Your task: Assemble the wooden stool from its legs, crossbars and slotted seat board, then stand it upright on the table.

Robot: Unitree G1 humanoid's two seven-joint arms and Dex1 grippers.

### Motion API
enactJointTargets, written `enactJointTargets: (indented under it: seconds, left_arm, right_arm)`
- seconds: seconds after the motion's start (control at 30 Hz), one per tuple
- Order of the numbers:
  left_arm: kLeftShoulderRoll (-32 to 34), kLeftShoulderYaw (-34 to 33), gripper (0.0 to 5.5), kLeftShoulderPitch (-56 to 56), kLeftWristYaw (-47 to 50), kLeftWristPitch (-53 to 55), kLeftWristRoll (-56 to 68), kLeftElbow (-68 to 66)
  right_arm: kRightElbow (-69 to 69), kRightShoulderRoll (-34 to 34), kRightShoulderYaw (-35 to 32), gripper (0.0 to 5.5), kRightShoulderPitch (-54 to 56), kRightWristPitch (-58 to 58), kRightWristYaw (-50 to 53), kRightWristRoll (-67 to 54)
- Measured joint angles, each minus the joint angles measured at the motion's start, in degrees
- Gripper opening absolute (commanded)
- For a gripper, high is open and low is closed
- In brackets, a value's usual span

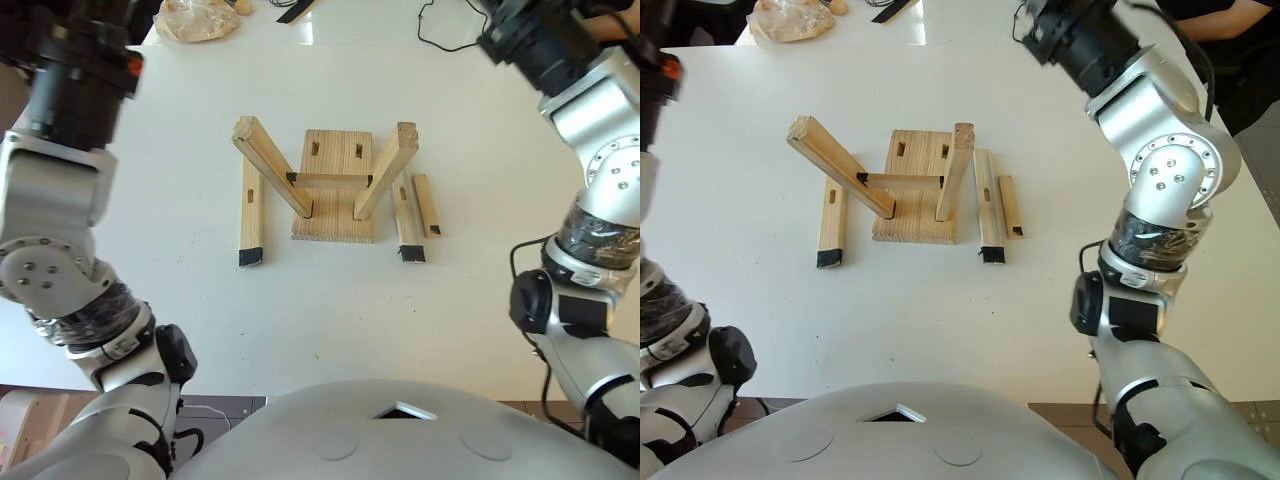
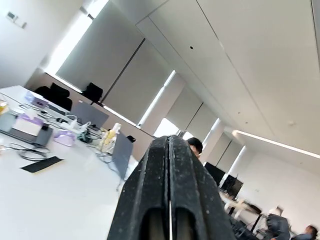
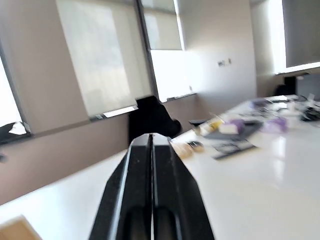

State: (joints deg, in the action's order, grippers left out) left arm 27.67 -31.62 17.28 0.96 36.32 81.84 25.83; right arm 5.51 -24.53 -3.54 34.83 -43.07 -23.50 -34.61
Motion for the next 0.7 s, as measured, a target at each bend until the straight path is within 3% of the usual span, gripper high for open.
enactJointTargets:
  seconds: [0.1, 0.17, 0.33, 0.57, 0.7]
  left_arm:
    - [3.0, 4.7, 0.00, -9.2, -7.9, -1.7, -13.0, -6.1]
    - [3.7, 11.4, 0.00, -15.3, -12.4, -3.5, -22.9, -10.6]
    - [3.3, 27.7, 0.00, -24.9, -20.9, -7.1, -41.1, -13.0]
    - [3.1, 34.6, 0.00, -28.2, -29.6, -11.6, -49.2, -9.4]
    - [1.5, 35.3, 0.00, -25.1, -30.2, -12.1, -51.8, -11.2]
  right_arm:
    - [-9.5, -2.0, 9.3, 0.01, -5.5, 6.9, -5.2, 9.8]
    - [-15.3, -1.6, 14.4, 0.01, -6.8, 11.7, -9.3, 14.1]
    - [-20.6, -0.3, 19.1, 0.01, -6.8, 20.2, -19.2, 18.4]
    - [-19.5, -0.1, 21.0, 0.01, -6.7, 22.3, -29.2, 19.3]
    - [-19.8, 1.3, 23.1, 0.01, -6.6, 23.0, -32.7, 20.5]
